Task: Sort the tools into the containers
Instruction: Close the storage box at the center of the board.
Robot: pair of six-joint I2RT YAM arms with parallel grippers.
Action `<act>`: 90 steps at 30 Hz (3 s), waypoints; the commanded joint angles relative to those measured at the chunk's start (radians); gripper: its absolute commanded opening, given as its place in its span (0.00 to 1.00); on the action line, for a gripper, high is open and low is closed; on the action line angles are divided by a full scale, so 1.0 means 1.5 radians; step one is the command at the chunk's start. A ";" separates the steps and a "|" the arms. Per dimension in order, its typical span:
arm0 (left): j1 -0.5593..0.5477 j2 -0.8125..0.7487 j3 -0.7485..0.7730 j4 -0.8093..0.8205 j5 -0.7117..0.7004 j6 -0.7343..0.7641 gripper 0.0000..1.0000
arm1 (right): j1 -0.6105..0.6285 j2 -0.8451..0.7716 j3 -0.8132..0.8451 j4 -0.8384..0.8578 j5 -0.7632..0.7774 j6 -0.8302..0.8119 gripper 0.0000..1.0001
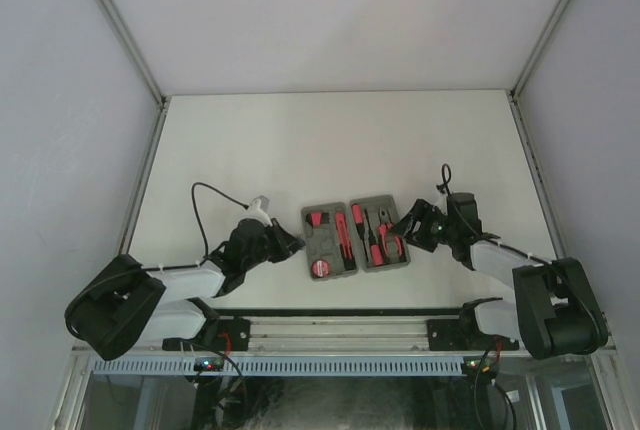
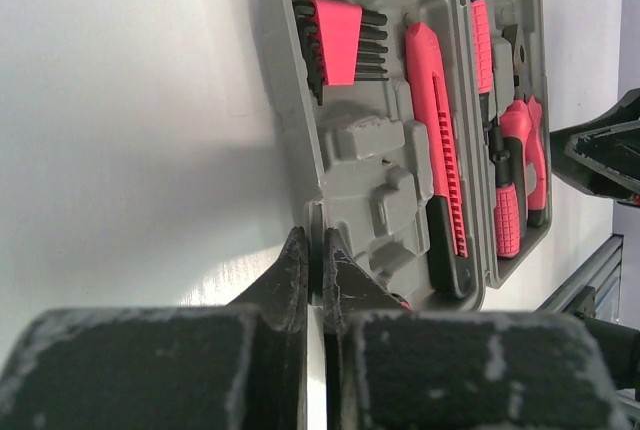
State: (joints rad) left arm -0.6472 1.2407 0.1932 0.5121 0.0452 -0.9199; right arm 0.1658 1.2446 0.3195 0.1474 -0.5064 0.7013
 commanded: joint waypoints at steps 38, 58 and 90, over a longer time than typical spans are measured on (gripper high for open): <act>0.000 -0.024 -0.005 -0.052 0.046 0.114 0.00 | 0.244 -0.172 0.192 -0.162 0.032 -0.040 0.62; 0.000 -0.034 -0.002 -0.072 0.031 0.111 0.00 | 0.404 0.045 0.353 -0.134 0.071 -0.082 0.60; -0.001 -0.059 0.008 -0.101 0.028 0.105 0.00 | 0.533 0.347 0.568 -0.438 0.321 -0.142 0.28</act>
State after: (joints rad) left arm -0.6411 1.1576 0.1978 0.4046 0.0795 -0.8001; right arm 0.9421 1.7020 1.1175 -0.3874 -0.0975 0.5179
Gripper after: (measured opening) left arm 0.039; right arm 0.288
